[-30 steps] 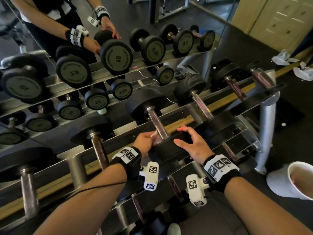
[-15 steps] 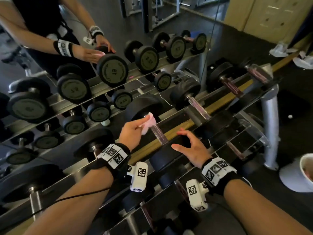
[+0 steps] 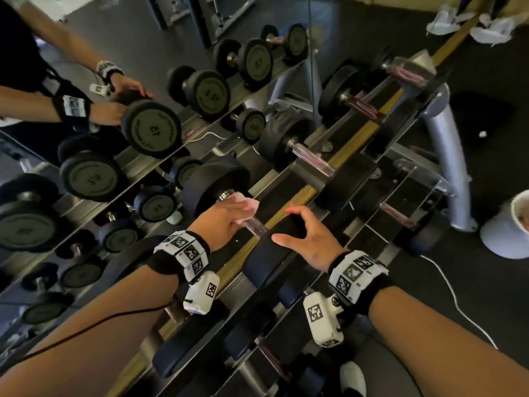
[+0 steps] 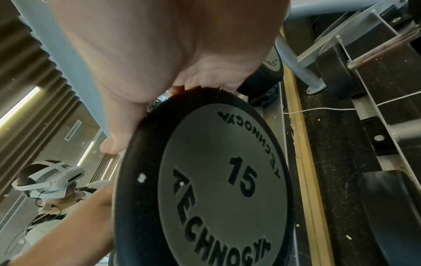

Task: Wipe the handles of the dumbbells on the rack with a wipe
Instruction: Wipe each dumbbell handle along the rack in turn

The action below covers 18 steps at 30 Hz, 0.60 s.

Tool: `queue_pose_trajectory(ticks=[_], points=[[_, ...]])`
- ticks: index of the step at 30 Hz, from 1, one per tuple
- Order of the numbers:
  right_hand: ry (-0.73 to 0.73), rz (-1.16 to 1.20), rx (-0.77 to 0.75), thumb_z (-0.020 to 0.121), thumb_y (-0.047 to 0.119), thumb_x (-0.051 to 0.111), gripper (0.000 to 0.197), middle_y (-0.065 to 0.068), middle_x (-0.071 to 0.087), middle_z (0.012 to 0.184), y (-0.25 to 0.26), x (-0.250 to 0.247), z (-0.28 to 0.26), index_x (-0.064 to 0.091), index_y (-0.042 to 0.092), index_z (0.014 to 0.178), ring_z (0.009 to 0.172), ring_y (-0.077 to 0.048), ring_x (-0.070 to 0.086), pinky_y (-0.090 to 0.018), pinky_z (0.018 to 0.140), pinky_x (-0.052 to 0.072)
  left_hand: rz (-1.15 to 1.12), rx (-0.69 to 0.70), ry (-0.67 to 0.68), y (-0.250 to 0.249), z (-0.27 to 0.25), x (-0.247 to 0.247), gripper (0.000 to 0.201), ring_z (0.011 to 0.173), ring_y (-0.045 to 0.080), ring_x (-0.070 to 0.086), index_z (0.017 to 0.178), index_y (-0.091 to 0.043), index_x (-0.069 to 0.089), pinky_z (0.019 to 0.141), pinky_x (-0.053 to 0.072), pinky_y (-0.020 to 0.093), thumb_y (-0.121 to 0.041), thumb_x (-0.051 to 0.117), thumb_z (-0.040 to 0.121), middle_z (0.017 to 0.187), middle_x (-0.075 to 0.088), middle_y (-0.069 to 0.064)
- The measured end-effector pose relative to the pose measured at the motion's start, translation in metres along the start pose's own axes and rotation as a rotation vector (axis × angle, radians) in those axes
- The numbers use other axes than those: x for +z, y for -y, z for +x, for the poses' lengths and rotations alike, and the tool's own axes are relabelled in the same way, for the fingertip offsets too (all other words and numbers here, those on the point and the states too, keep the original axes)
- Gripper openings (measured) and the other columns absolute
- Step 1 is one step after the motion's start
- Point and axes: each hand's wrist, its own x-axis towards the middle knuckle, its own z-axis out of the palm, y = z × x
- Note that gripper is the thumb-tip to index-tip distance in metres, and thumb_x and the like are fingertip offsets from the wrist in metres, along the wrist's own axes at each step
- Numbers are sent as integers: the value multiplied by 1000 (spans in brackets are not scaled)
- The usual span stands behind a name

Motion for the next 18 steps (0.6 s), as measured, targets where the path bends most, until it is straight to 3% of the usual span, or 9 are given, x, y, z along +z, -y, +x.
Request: queue_pose_trajectory(ticks=[2, 5, 8, 11, 12, 14, 15, 17, 18], points=[[11, -3, 3, 62, 66, 72, 75, 10, 37, 152, 2, 0, -1, 43, 43, 127, 137, -13, 38, -44, 113, 37, 80, 96, 101, 7, -1, -1, 35, 132, 31, 49, 129, -5, 62, 116, 28, 34, -6, 59, 95, 133, 61, 11], [42, -14, 9, 67, 64, 71, 76, 8, 32, 154, 4, 0, -2, 39, 41, 132, 138, -16, 36, -46, 113, 37, 69, 12, 139, 4, 2, 3, 36, 141, 22, 39, 135, -9, 59, 122, 20, 35, -11, 55, 99, 143, 54, 6], [57, -62, 4, 77, 58, 71, 74, 6, 28, 156, 3, -1, -1, 35, 37, 137, 138, -16, 34, -45, 115, 35, 70, 105, 106, -7, -3, 8, 34, 133, 18, 40, 128, -6, 61, 119, 22, 30, -4, 56, 95, 134, 58, 9], [64, -107, -4, 82, 56, 69, 71, 4, 26, 157, 3, -1, -1, 32, 36, 140, 140, -15, 31, -43, 116, 31, 54, 173, 194, -16, -9, 5, 42, 132, 12, 31, 135, -12, 56, 115, 5, 8, -1, 54, 95, 139, 53, 4], [64, -112, -5, 83, 56, 69, 71, 4, 25, 157, 3, -1, -2, 32, 35, 140, 140, -15, 31, -43, 117, 31, 46, 142, 259, -15, -3, 6, 48, 132, 11, 32, 139, -17, 52, 116, 8, 9, 0, 55, 94, 142, 50, 2], [61, -114, -9, 83, 55, 68, 72, 3, 26, 157, 3, -1, -2, 32, 34, 141, 139, -17, 32, -45, 116, 33, -31, -184, 337, -20, 19, 9, 52, 127, 15, 44, 135, -26, 44, 115, 30, 28, -3, 59, 91, 141, 46, 1], [59, -115, -11, 83, 55, 69, 72, 2, 27, 156, 3, -1, -2, 32, 33, 141, 139, -17, 33, -46, 115, 34, 75, -314, 375, -23, 30, 5, 44, 120, 20, 50, 129, -25, 44, 110, 38, 34, -8, 59, 91, 138, 49, 4], [60, -108, -13, 82, 55, 69, 72, 3, 27, 156, 4, -1, -1, 32, 33, 140, 140, -17, 32, -46, 115, 34, 302, -363, 443, -16, 36, -7, 35, 121, 27, 50, 131, -22, 49, 106, 37, 37, -13, 49, 97, 142, 50, 9], [61, -104, -13, 82, 56, 69, 72, 4, 26, 157, 4, -1, -1, 33, 33, 140, 141, -17, 32, -45, 115, 34, 329, -270, 359, -13, 30, -8, 43, 129, 26, 46, 140, -22, 48, 108, 34, 37, -9, 44, 99, 149, 45, 7]])
